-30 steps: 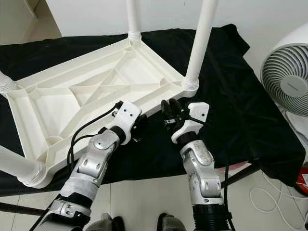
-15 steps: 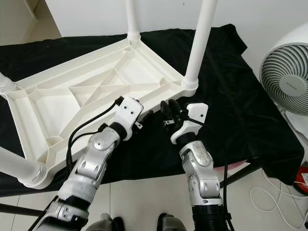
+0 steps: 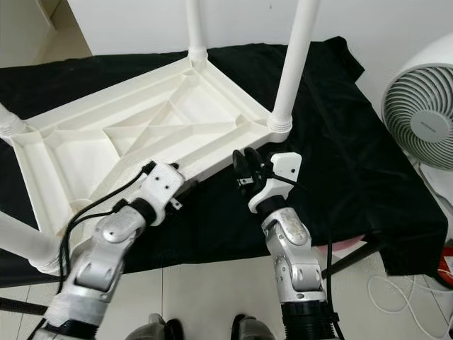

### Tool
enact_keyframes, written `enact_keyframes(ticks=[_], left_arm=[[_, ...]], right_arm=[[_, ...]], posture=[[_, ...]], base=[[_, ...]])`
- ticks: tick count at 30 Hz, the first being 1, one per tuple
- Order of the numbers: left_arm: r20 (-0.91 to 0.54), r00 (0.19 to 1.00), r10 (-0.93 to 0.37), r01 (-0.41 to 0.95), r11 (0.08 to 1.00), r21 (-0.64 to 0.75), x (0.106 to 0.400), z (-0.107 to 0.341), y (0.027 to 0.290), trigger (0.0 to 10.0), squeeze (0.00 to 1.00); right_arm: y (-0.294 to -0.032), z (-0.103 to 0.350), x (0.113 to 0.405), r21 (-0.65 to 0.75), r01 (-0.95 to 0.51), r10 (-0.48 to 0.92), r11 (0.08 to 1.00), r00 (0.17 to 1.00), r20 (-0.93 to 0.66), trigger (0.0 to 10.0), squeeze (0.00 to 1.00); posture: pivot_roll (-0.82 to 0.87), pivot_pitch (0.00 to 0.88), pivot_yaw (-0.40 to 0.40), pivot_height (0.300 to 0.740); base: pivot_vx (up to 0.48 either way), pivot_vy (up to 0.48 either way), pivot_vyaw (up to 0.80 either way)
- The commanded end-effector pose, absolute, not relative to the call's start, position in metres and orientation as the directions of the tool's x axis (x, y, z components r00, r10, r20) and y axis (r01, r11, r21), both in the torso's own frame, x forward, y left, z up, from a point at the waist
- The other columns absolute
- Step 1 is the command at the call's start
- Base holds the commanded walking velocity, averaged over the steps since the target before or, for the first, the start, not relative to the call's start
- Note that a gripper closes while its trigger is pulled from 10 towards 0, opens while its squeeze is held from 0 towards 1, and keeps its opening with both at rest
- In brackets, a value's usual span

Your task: Building children table

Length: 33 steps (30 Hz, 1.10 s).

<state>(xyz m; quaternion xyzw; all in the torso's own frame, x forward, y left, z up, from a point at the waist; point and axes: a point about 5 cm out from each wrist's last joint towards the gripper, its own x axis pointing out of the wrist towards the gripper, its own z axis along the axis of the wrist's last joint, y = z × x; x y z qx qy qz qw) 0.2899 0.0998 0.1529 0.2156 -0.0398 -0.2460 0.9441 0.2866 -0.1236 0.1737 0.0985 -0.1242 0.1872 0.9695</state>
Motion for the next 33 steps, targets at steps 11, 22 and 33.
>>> enact_keyframes(ticks=[11, 22, 33], left_arm=[[-0.180, 0.841, -0.510, 0.529, 0.706, 0.470, 0.263, 0.146, 0.132, 10.0, 0.00], [-0.245, 0.832, -0.497, 0.550, 0.683, 0.481, 0.263, 0.145, 0.142, 0.0, 0.00], [-0.280, 0.825, -0.492, 0.563, 0.665, 0.491, 0.262, 0.145, 0.149, 0.0, 0.00]], right_arm=[[-0.120, 0.168, 0.285, 0.150, -0.404, 0.356, 0.902, 0.896, 0.266, 10.0, 0.00], [-0.120, 0.167, 0.286, 0.153, -0.400, 0.353, 0.904, 0.897, 0.265, 10.0, 0.00], [-0.121, 0.166, 0.285, 0.153, -0.395, 0.349, 0.906, 0.900, 0.263, 10.0, 0.00]], posture=[[-0.09, 0.130, 0.062, 0.740], [-0.09, 0.134, 0.064, 0.740], [-0.09, 0.137, 0.067, 0.740]], base=[[0.000, 0.000, 0.00], [0.000, 0.000, 0.00], [0.000, 0.000, 0.00]])
